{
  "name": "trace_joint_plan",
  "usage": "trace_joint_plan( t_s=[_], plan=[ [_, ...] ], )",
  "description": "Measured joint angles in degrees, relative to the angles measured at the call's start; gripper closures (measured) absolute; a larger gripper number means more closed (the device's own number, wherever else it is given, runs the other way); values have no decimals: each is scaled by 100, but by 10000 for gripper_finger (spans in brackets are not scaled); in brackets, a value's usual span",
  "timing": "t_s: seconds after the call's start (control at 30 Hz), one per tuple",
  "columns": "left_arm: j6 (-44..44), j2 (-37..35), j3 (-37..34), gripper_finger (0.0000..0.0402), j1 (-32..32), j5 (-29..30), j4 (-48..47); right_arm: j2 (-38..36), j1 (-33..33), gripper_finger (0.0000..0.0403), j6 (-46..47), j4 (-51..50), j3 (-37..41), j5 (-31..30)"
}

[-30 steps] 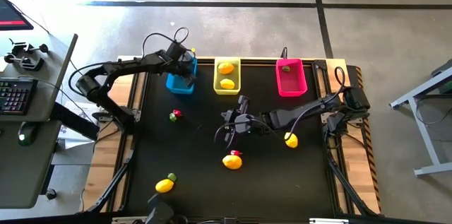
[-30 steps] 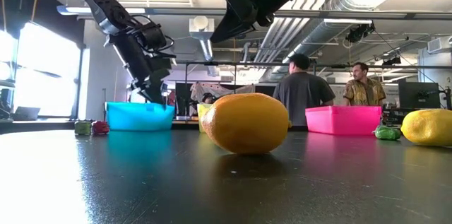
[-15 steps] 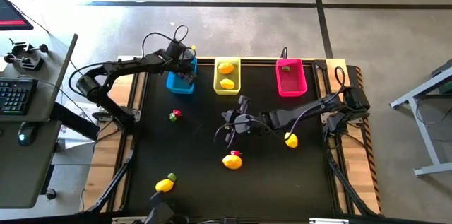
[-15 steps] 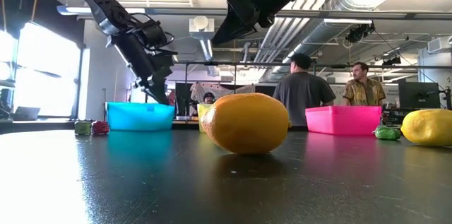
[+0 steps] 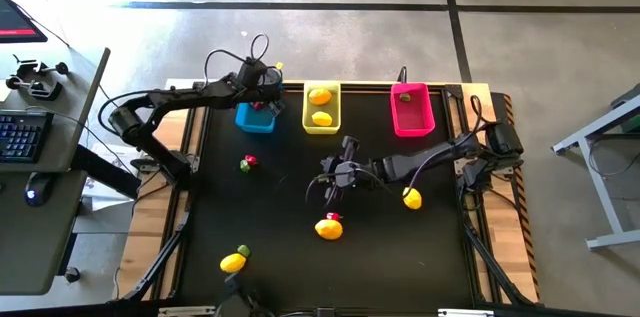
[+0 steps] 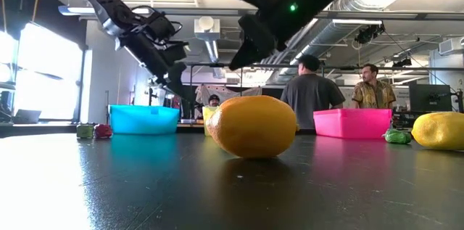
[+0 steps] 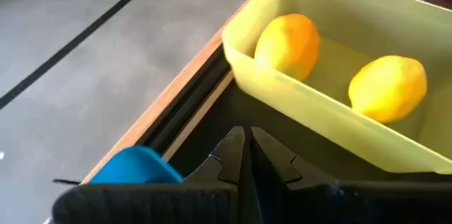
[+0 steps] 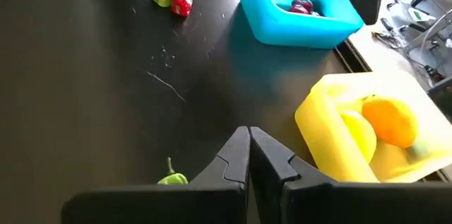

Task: Sort produce into baskets
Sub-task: Put the green bell pepper into the pink bin

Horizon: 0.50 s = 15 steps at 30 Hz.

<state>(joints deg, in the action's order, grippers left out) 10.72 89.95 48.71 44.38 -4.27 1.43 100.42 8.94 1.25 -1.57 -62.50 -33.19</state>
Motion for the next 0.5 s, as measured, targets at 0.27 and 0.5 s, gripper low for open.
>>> trace_joint_plan(
  t_s=[0.27,0.5],
  plan=[
    [36,-114,-673,392,-230,2,891,0,-108,403,-163,407,169,498],
    [47,-739,-1355,392,-530,8,1639,0,-108,403,-320,548,169,529]
  ],
)
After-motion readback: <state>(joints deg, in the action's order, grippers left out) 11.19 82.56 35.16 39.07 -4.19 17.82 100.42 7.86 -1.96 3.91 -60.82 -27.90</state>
